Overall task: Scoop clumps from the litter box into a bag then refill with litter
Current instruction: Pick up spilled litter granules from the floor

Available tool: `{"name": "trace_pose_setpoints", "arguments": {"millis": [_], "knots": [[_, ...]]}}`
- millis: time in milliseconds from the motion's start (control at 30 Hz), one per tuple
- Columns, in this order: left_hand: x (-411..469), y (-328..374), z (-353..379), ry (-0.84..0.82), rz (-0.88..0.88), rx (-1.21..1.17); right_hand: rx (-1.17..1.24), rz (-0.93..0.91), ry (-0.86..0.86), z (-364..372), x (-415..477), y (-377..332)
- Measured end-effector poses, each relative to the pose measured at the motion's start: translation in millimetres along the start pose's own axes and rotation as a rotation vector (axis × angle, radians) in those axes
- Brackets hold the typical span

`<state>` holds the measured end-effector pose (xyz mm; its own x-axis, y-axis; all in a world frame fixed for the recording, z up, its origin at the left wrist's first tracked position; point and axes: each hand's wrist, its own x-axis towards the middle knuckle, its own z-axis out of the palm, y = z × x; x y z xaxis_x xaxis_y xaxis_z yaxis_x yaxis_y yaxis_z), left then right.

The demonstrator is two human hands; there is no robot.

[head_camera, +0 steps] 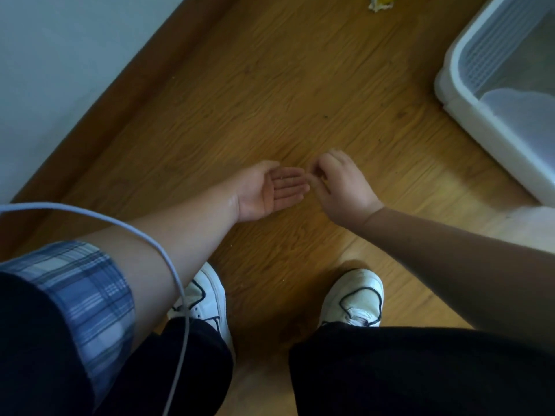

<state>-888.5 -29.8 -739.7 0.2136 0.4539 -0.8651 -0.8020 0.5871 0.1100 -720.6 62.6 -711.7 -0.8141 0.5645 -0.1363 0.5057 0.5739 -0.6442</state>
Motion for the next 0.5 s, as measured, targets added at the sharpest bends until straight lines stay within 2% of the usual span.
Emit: {"name": "trace_pose_setpoints", "arguments": {"millis": [167, 267, 367, 433, 500], "knots": [[7, -7, 28, -0.117, -0.021, -0.018, 0.007, -0.012, -0.021, -6, -1, 3], [8, -4, 41, -0.109, 0.007, -0.008, 0.036, 0.139, 0.106, -15, -13, 26], [9, 1, 42, -0.107, 0.000, -0.015, 0.007, 0.386, 0.222, -25, -32, 57], [10, 4, 40, -0.131, -0.013, -0.028, -0.027, 0.536, 0.219, -31, -45, 79], [11, 6, 41, -0.119, -0.008, -0.029, -0.052, 0.607, 0.198, -34, -54, 95]]}}
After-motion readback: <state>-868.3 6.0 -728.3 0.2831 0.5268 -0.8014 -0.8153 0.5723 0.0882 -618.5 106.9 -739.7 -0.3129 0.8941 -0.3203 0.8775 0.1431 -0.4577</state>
